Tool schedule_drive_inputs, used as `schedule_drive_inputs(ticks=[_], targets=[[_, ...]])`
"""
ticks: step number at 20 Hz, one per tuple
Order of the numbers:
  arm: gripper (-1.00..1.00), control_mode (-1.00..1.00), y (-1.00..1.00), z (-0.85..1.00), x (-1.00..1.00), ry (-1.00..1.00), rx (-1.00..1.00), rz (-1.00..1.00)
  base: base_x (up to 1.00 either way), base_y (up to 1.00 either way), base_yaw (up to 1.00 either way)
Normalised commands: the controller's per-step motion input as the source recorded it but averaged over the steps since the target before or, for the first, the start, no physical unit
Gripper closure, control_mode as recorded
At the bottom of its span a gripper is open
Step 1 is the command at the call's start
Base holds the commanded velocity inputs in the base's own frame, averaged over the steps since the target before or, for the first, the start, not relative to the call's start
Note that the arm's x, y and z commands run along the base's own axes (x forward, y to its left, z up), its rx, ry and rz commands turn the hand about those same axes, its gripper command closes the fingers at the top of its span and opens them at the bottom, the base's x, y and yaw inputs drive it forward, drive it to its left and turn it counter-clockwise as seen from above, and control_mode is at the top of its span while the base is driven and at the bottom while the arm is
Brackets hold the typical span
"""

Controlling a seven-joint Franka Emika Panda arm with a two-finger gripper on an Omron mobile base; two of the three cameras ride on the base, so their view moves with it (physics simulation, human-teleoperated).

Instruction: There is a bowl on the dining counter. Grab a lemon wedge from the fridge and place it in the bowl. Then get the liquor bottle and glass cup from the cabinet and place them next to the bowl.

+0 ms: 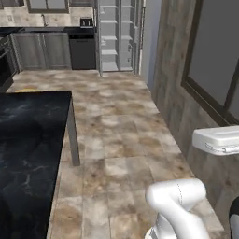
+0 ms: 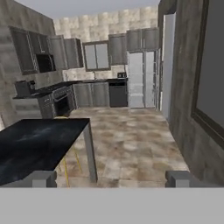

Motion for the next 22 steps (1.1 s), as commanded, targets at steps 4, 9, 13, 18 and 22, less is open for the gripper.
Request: schedule_drive_inputs(ticks=[4, 9, 13, 18, 22], targets=[[-1.00, 1.00, 0.00, 0.00, 0.00, 0.00, 0.00, 0.00, 1.00, -0.46, 0.28], [-1.00, 1.00, 0.00, 0.00, 0.00, 0.00, 0.00, 0.00, 1.00, -0.37, 0.27], [-1.00, 1.00, 0.00, 0.00, 0.00, 0.00, 0.00, 0.00, 1.00, -0.32, 0.27], [-1.00, 1.00, 0.00, 0.00, 0.00, 0.00, 0.00, 0.00, 1.00, -0.32, 0.27], [-1.00, 1.00, 0.00, 0.00, 0.00, 0.00, 0.00, 0.00, 1.00, -0.38, 0.24]])
